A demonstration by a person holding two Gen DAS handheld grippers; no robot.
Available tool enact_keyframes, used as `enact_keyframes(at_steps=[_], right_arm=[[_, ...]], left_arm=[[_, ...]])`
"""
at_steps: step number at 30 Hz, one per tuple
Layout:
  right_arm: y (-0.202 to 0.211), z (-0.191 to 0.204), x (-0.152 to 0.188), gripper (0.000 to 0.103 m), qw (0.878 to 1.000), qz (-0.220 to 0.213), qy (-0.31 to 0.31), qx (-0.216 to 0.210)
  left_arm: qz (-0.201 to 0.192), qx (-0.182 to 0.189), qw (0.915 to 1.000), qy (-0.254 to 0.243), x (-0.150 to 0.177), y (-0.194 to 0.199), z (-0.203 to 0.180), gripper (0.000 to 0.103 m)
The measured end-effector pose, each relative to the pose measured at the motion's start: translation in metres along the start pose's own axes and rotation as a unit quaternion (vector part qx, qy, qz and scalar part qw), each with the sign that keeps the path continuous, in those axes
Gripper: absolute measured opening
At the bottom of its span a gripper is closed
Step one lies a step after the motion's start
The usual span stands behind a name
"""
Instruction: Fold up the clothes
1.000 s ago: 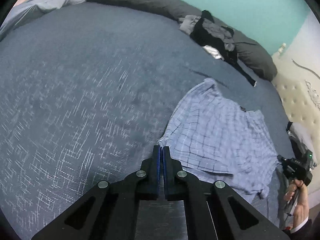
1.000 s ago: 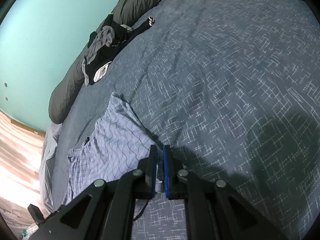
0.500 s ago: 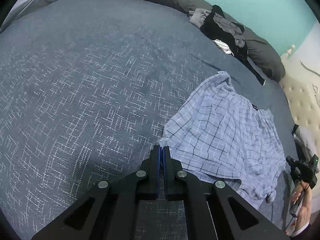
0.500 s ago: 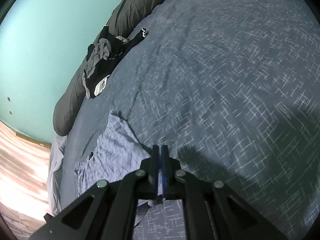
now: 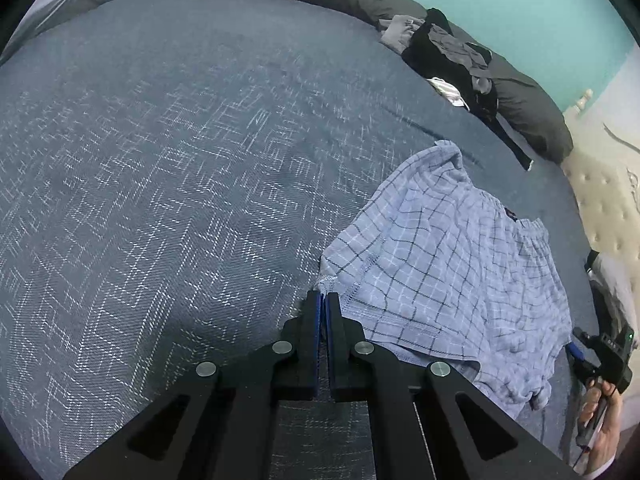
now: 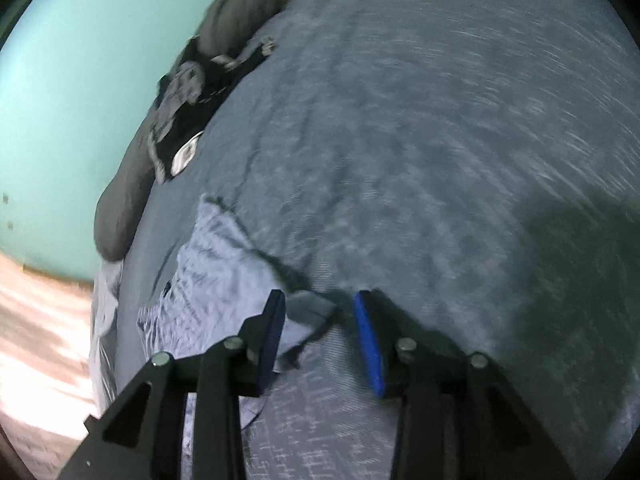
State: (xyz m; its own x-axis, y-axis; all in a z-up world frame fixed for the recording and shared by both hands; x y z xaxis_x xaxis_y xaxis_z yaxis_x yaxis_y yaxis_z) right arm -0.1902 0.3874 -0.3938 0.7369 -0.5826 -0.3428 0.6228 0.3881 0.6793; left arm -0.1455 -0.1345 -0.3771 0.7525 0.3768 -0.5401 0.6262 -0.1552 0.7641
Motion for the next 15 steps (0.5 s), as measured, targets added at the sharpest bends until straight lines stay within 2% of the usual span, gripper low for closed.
enact_keyframes(at_steps=[6,10,15], right_arm=[[0.005,0.007,0.01,0.037,0.993,0.019,0.1,0.057],[-0.001,0.018,0.02,0.037,0.972,0.031,0.204,0.111],[-0.008,0.025,0.021,0.037,0.947,0.02,0.276,0.162]], left_arm=[[0.002,-0.001,1.0,0.003,0.002,0.0,-0.001,0.003],[0.001,-0.001,1.0,0.001,0.003,0.002,-0.003,0.003],[0.0,-0.001,1.0,0.001,0.003,0.002,-0.003,0.003]])
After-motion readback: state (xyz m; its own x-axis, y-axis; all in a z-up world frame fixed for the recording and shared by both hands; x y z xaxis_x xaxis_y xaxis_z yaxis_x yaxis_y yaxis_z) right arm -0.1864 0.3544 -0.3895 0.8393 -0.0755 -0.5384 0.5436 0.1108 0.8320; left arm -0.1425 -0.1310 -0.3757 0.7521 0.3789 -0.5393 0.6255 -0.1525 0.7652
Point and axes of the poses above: each gripper's, at about its wrist camera, not at the fingertips, and y roughly against the way its jaws point, z to its left, x to its underside, the point moved 8 cm from there along -y, roughly the way its jaws point, and after that the axes turned 5 degrees about -z, right-handed, at the moved point
